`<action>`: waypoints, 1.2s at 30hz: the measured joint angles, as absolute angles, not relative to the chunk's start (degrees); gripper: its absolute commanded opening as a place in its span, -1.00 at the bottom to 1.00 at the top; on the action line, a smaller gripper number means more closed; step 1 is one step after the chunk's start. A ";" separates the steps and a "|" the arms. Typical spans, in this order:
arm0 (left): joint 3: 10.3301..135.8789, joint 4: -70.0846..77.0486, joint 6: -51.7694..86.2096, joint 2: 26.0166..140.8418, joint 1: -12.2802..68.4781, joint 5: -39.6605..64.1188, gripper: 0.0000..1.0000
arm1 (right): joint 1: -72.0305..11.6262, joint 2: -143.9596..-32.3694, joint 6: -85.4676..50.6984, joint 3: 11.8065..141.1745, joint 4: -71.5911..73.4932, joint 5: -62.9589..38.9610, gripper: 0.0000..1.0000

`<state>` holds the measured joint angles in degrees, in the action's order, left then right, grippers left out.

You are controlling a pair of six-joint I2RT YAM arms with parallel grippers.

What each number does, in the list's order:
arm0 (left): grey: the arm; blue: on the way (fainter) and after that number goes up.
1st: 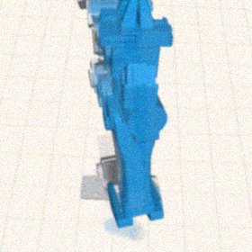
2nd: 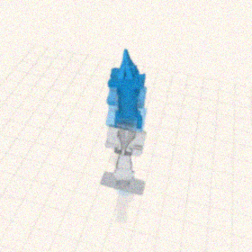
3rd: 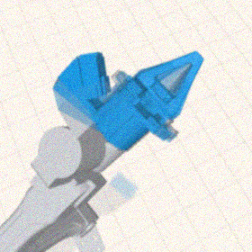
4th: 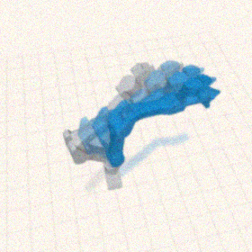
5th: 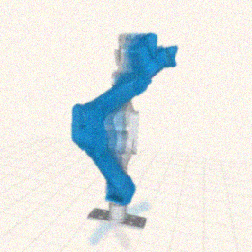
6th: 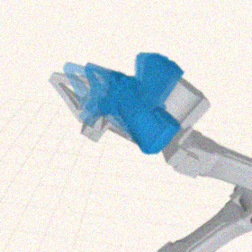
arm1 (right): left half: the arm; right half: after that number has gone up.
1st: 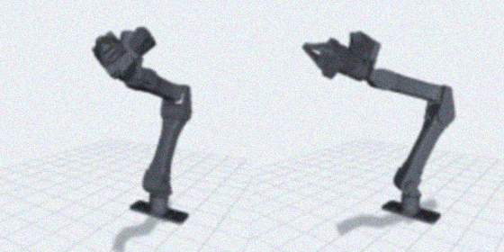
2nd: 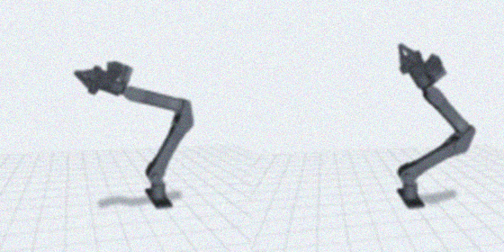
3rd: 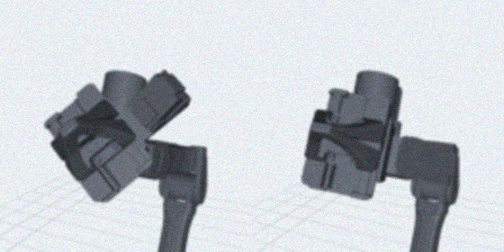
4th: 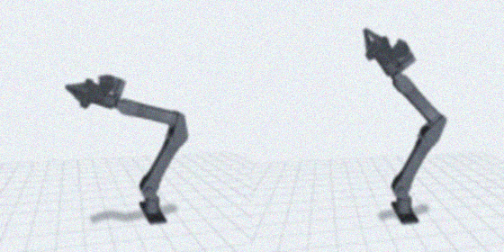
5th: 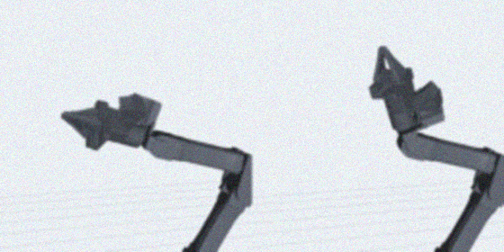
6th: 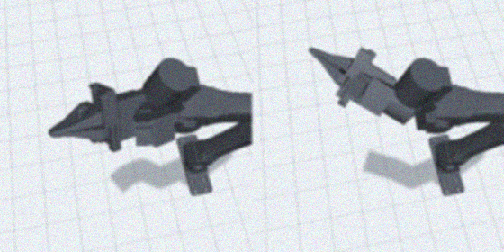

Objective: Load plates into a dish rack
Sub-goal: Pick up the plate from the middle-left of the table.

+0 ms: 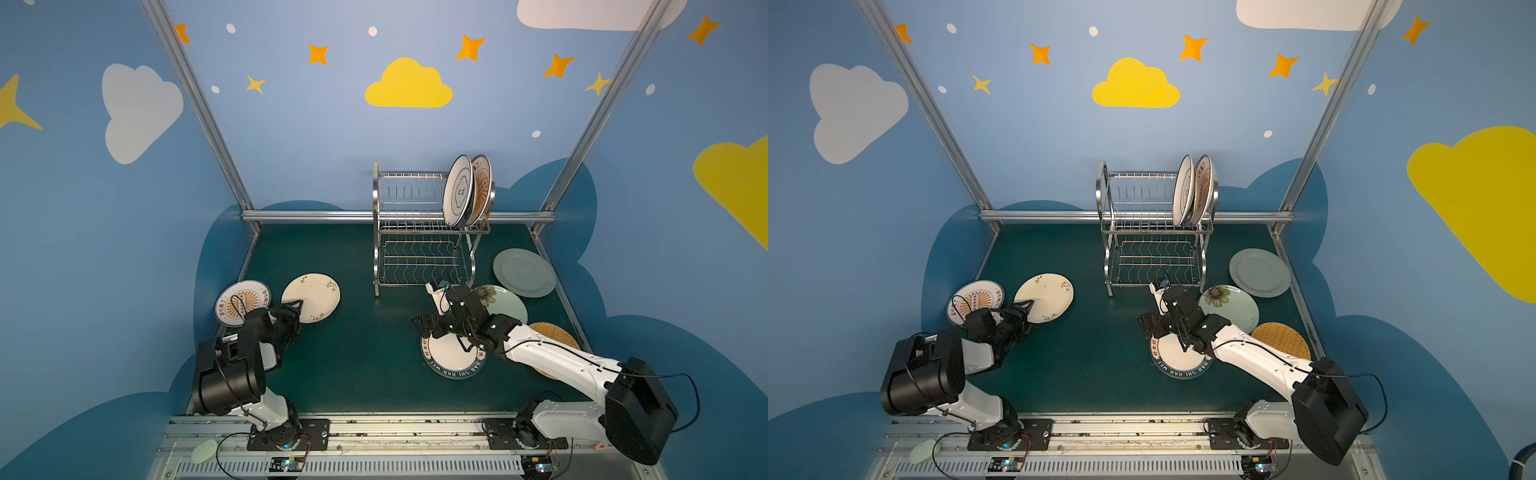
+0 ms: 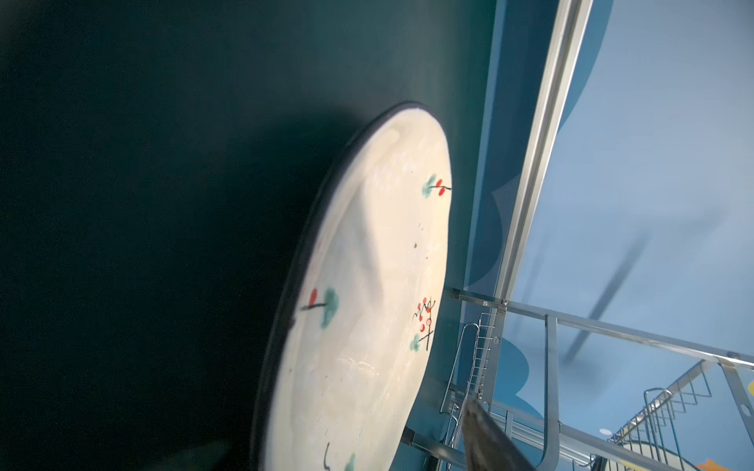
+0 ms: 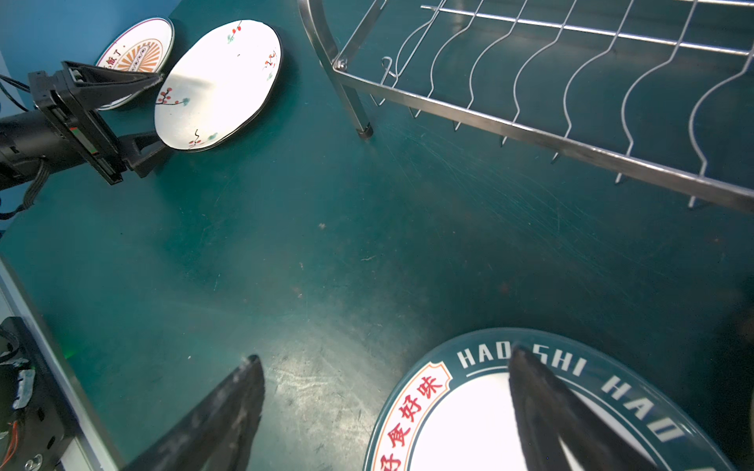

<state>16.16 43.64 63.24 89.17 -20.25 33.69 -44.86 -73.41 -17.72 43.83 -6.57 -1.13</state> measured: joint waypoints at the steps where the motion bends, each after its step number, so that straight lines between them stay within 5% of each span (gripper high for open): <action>1: 16.40 42.19 63.20 88.71 -20.08 33.28 0.16 | -44.86 -73.41 -17.72 43.83 -6.59 -1.13 0.82; 25: 17.89 32.53 62.43 88.12 -20.03 31.22 -0.81 | -44.88 -68.40 -17.54 40.38 0.91 -10.04 0.83; 36: 15.55 32.49 64.03 85.32 -19.66 33.82 -0.93 | -44.88 -66.94 -17.54 39.20 3.97 -12.95 0.82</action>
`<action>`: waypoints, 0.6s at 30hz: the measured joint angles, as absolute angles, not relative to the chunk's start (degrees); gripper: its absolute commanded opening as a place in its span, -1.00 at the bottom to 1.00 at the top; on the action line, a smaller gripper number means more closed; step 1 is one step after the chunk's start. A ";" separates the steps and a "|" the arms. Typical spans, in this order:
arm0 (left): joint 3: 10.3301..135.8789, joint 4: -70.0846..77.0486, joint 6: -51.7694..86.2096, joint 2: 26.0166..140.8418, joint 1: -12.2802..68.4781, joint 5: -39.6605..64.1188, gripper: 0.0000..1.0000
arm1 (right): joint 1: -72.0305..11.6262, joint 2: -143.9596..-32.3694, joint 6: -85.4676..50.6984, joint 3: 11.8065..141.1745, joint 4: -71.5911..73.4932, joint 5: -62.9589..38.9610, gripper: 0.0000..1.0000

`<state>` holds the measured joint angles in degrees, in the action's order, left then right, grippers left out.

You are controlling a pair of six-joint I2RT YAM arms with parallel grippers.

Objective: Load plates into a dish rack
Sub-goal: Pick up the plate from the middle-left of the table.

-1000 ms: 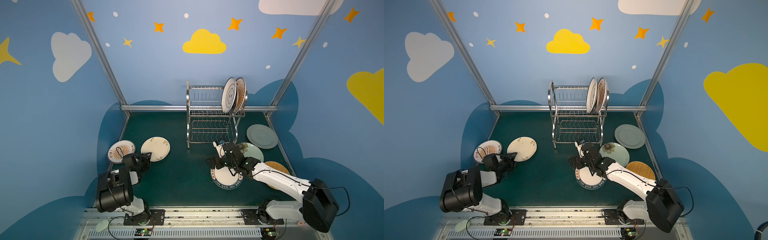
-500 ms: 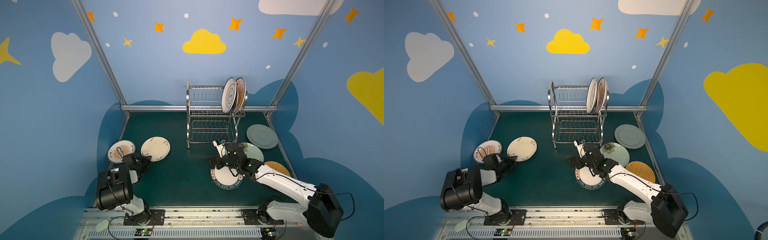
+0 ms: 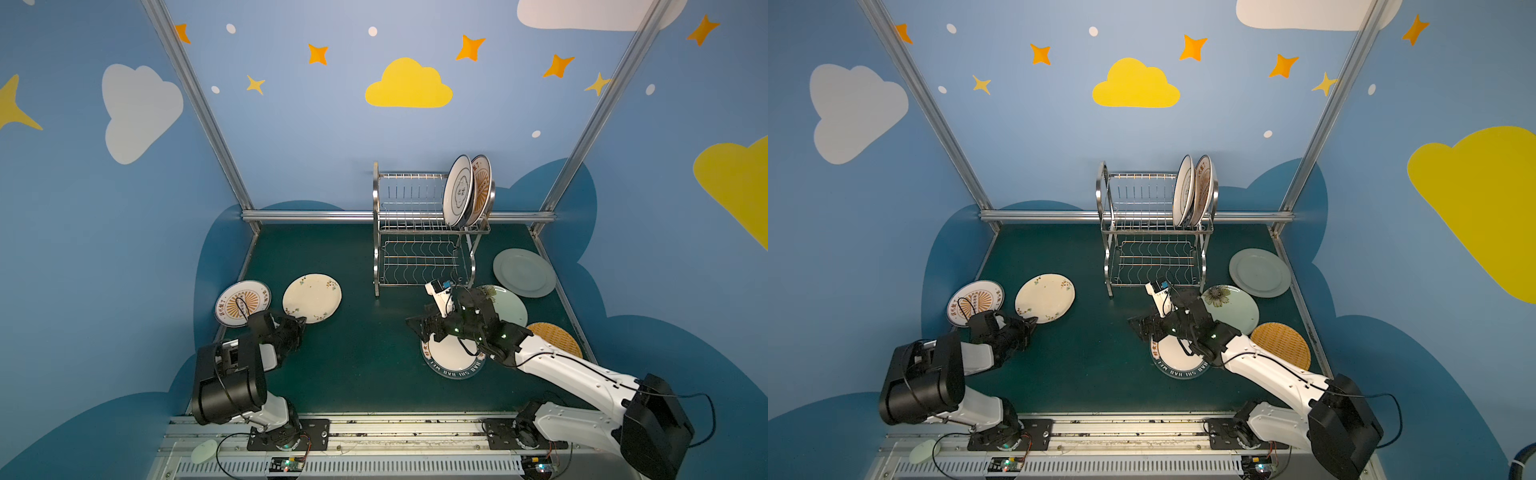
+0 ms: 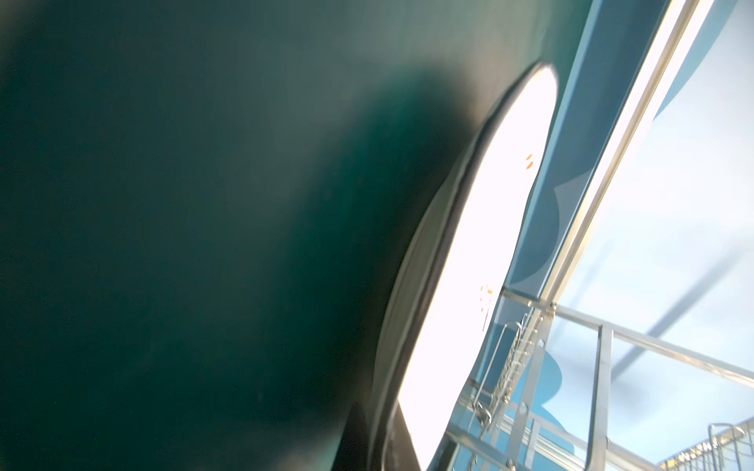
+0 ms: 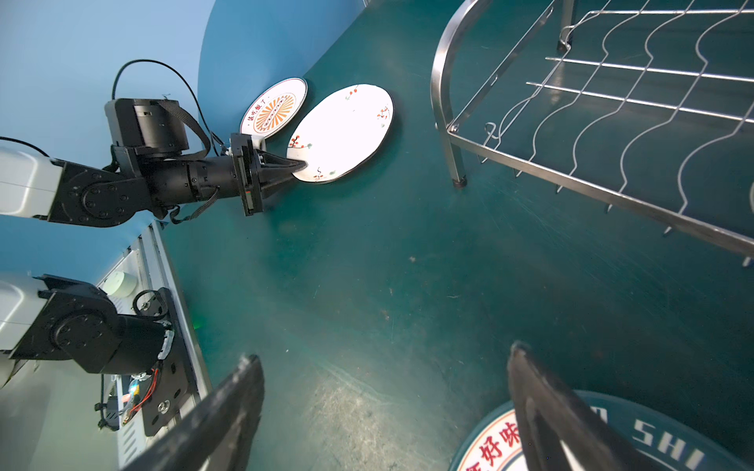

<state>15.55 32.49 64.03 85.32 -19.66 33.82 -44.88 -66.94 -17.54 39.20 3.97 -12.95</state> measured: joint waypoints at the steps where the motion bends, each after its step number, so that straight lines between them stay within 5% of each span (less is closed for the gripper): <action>1: 15.31 31.88 64.40 84.53 -19.64 34.15 -0.93 | -44.88 -66.94 -17.52 39.20 4.01 -12.97 0.82; 18: 11.53 9.45 69.12 56.12 -19.57 33.41 -0.93 | -44.88 -67.05 -17.54 39.20 3.99 -12.47 0.82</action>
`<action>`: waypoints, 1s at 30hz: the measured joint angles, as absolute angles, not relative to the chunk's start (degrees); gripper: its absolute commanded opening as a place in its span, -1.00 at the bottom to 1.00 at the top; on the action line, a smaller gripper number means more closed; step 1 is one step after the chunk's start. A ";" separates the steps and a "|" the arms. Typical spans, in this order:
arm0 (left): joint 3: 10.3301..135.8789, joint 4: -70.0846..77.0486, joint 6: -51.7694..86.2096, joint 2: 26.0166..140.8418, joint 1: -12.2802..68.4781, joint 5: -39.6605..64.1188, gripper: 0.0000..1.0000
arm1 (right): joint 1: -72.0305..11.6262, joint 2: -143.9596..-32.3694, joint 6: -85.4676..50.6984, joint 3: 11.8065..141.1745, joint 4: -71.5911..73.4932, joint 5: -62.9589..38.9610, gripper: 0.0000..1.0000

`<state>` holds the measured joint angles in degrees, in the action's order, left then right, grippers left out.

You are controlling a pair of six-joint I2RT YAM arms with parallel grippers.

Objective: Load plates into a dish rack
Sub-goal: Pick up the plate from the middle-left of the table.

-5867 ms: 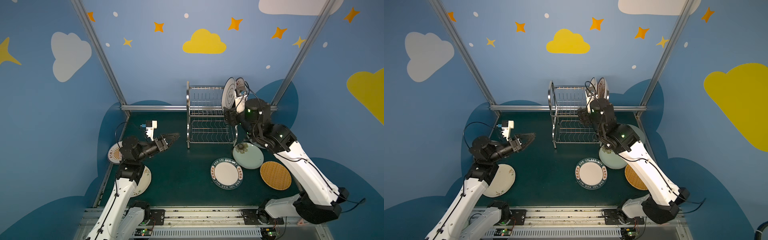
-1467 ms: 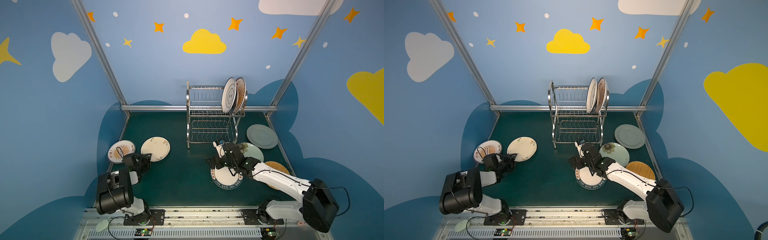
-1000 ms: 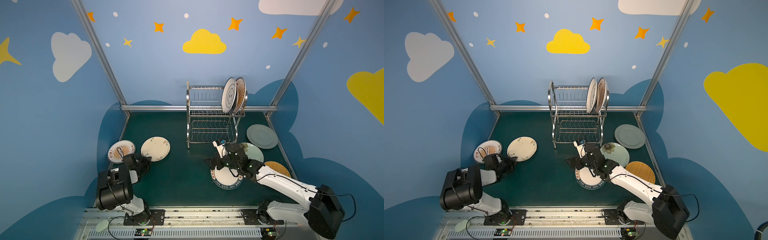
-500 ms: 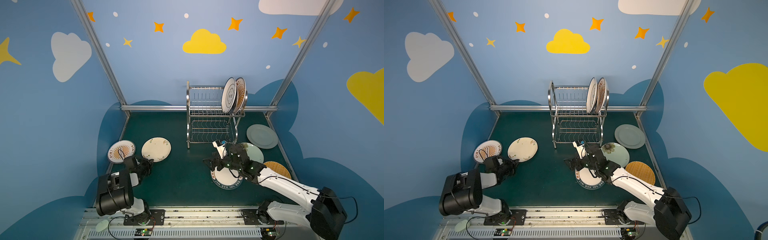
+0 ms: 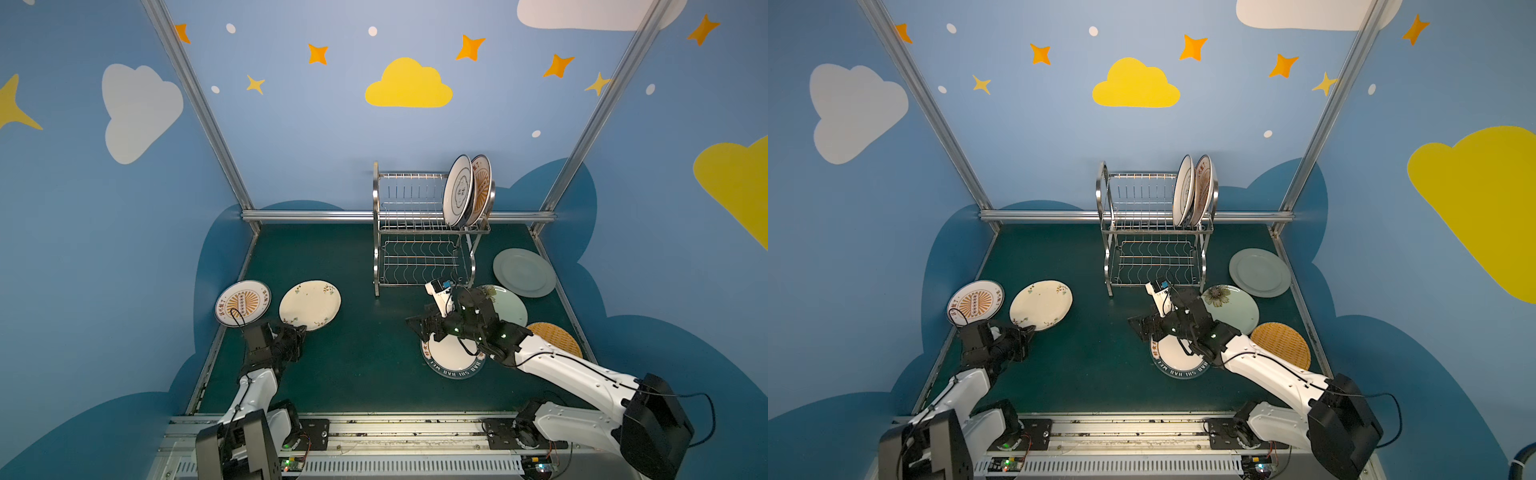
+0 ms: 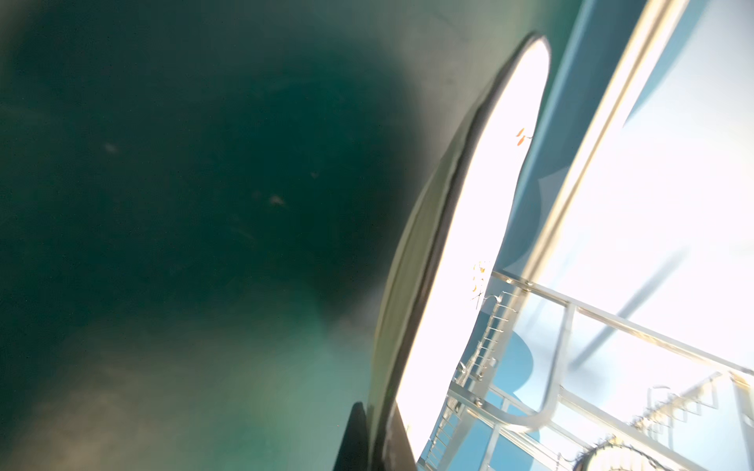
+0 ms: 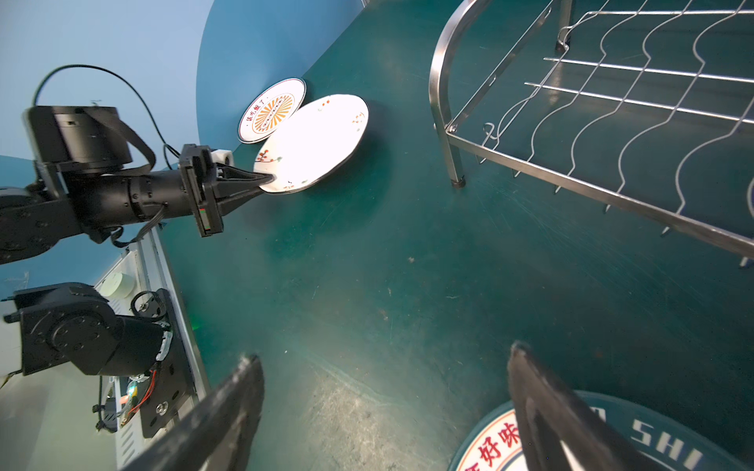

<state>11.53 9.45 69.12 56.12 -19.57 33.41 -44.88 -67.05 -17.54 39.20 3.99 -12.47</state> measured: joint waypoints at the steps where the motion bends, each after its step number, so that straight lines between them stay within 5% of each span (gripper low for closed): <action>1: 11.40 9.45 69.30 55.44 -19.57 33.56 -0.93 | -44.88 -67.05 -17.54 39.20 3.92 -12.38 0.83; 17: 9.96 8.43 69.08 44.62 -15.18 36.23 -0.93 | -44.21 -69.76 -18.11 39.53 1.28 -10.57 0.82; 30: 11.88 7.11 66.35 43.07 -1.67 37.47 -0.93 | -38.37 -68.66 -24.62 44.05 -4.12 -14.85 0.82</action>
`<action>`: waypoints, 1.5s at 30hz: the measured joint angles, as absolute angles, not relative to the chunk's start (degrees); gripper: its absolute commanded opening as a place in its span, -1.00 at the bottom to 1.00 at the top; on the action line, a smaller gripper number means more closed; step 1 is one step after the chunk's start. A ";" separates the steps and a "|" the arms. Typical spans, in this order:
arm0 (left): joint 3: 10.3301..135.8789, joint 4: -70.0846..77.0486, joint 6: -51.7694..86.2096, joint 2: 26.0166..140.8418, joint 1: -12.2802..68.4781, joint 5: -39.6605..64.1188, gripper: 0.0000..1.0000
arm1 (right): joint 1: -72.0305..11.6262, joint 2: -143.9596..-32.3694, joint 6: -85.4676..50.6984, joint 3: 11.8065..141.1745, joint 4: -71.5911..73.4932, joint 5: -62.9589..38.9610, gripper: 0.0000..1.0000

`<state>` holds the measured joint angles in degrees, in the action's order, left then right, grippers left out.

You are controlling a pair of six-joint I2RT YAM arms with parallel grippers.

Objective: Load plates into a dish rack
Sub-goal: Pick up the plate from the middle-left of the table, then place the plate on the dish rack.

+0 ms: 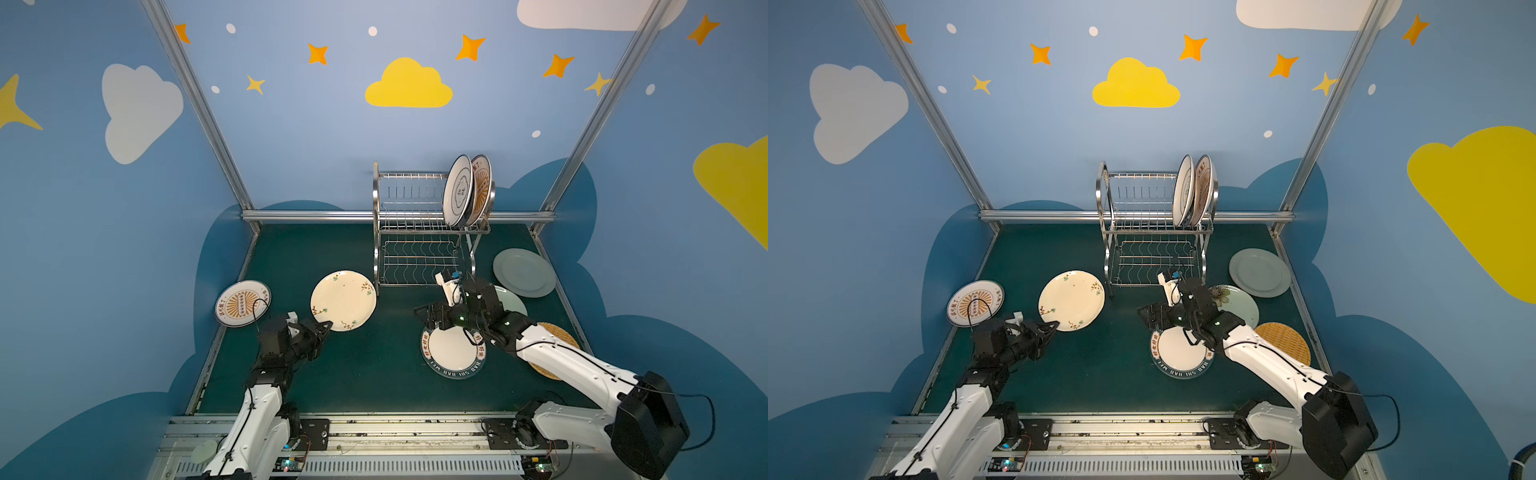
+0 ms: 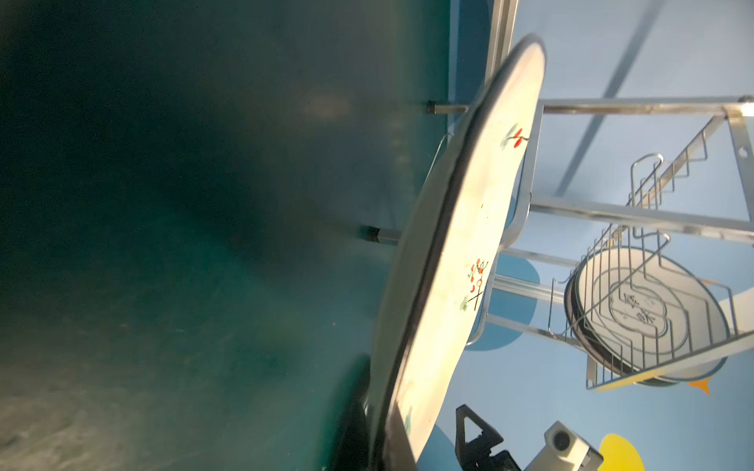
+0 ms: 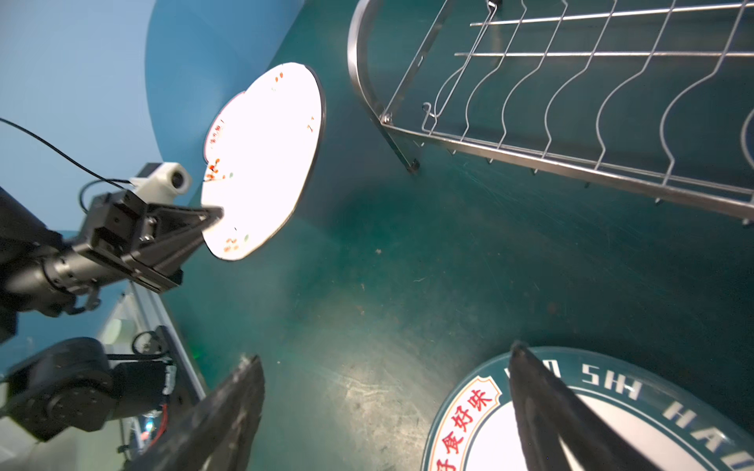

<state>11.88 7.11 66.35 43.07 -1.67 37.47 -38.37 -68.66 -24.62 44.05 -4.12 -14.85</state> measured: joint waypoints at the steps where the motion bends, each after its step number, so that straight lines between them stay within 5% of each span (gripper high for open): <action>1: 11.99 7.29 66.26 43.05 -0.89 37.60 -0.93 | -38.30 -68.47 -25.21 44.14 -4.05 -15.22 0.82; 14: 12.12 8.29 66.24 41.54 8.58 37.85 -0.93 | -38.33 -78.26 -34.92 50.57 0.45 -23.97 0.72; 25: 12.12 8.29 66.26 38.09 10.66 36.88 -0.93 | -40.51 -88.07 -40.25 56.34 2.55 -27.38 0.16; 30: 12.12 8.25 66.26 37.41 10.74 36.73 -0.93 | -40.99 -89.21 -42.78 56.36 4.12 -27.64 -0.36; 39: 12.12 7.73 66.02 37.04 10.92 36.47 -0.93 | -41.56 -89.27 -47.86 54.85 9.06 -26.85 -0.95; 45: 12.12 6.46 65.36 36.91 10.90 36.07 -0.91 | -42.48 -88.31 -51.27 52.49 11.53 -25.08 -1.00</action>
<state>12.12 6.46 65.36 36.91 10.90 36.07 -42.48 -88.31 -51.27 52.49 11.53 -25.08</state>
